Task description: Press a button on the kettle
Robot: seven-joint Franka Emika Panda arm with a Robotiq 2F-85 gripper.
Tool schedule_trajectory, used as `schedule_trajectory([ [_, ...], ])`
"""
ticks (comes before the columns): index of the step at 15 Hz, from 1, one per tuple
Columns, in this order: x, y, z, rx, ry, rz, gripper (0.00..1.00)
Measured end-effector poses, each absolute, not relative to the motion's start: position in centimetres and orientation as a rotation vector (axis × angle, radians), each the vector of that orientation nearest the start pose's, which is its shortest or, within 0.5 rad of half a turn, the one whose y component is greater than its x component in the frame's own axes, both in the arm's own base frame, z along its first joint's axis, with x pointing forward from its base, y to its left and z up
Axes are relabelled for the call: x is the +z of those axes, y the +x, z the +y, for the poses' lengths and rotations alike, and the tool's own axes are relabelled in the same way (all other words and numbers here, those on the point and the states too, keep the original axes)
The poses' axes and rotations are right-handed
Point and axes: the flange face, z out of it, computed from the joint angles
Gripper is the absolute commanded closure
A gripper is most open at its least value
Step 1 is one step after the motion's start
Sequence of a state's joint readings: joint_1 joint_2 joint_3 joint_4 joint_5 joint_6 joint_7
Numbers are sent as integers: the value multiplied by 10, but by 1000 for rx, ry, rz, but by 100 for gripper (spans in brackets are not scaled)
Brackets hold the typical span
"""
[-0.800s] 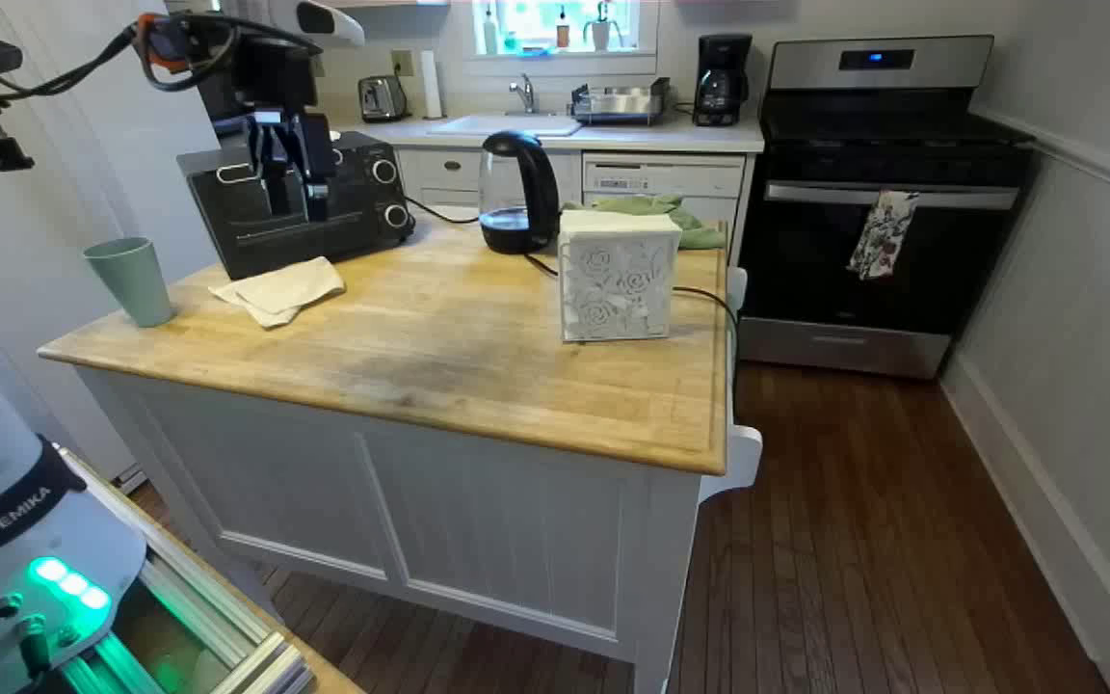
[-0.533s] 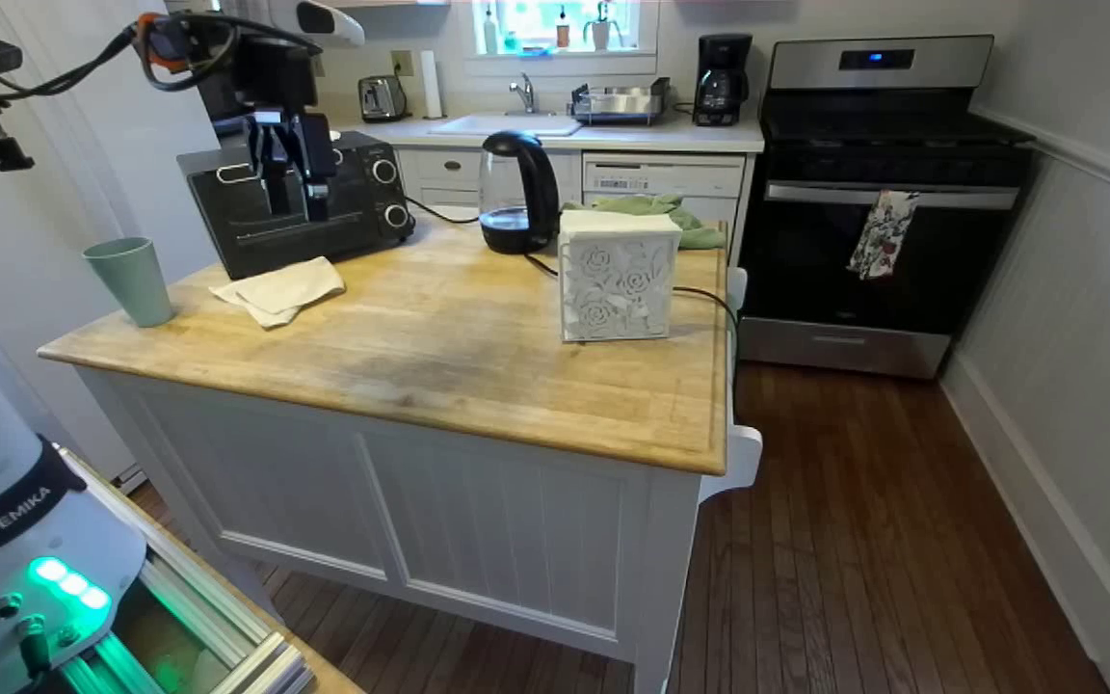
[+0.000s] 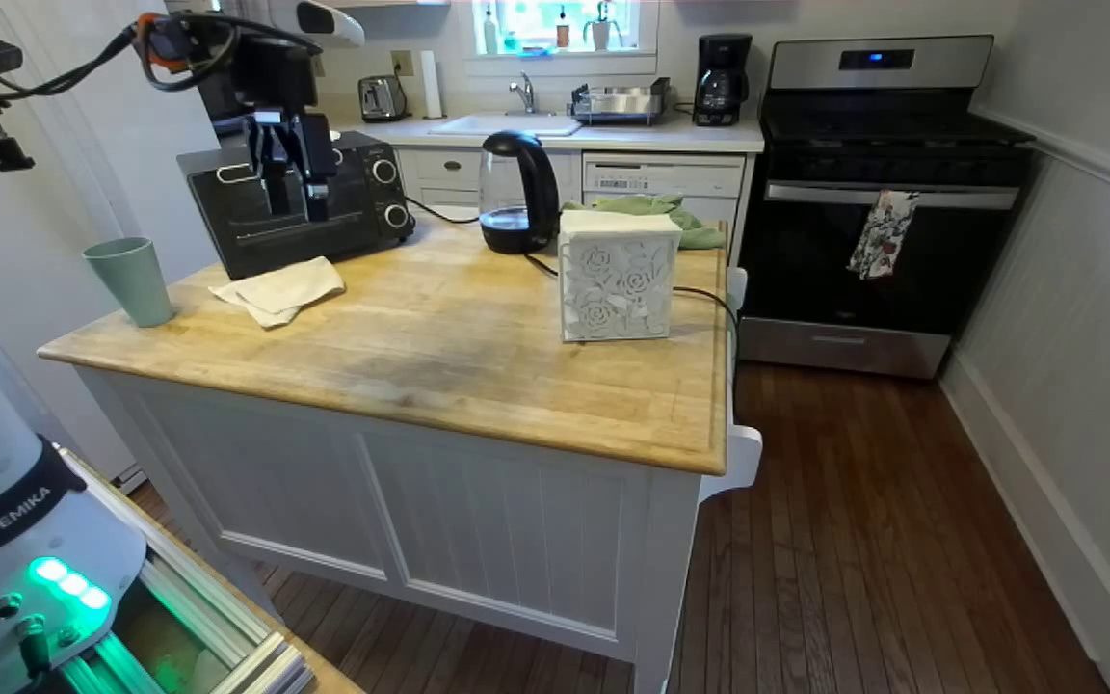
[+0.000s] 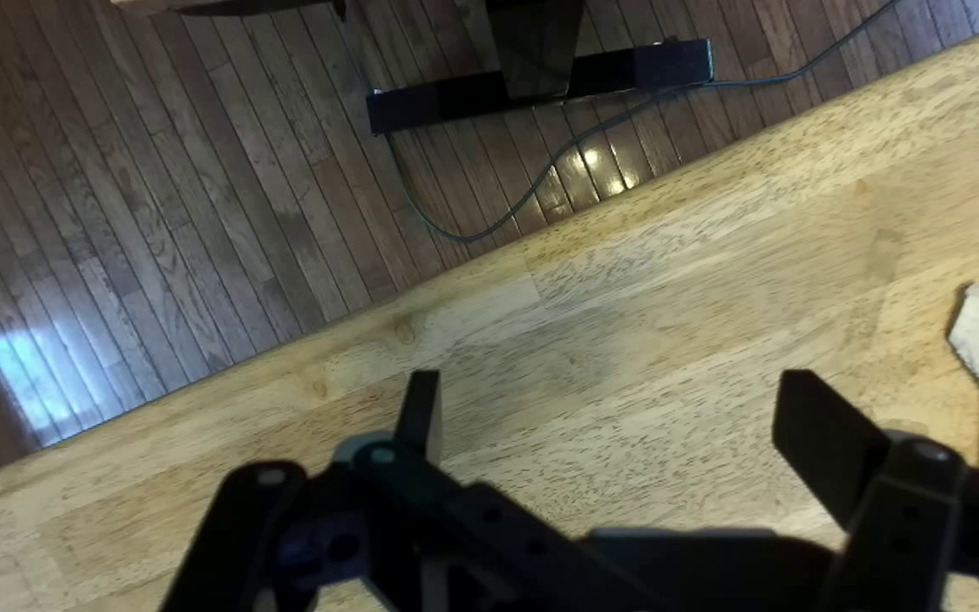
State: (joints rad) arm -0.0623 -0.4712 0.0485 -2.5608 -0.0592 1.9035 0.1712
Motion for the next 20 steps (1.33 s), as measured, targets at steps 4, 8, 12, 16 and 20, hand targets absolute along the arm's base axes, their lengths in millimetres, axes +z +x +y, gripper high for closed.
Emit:
schedule_trajectory([
  [4, 412, 372, -9, 279, -3207, 269, 0],
  [8, 407, 403, -12, 99, -3223, 243, 0],
  [12, 385, 455, -18, -110, -3222, 183, 0],
  [16, 361, 507, -37, -287, -3178, 125, 34],
  [20, 335, 552, -51, -432, -3125, 1, 63],
])
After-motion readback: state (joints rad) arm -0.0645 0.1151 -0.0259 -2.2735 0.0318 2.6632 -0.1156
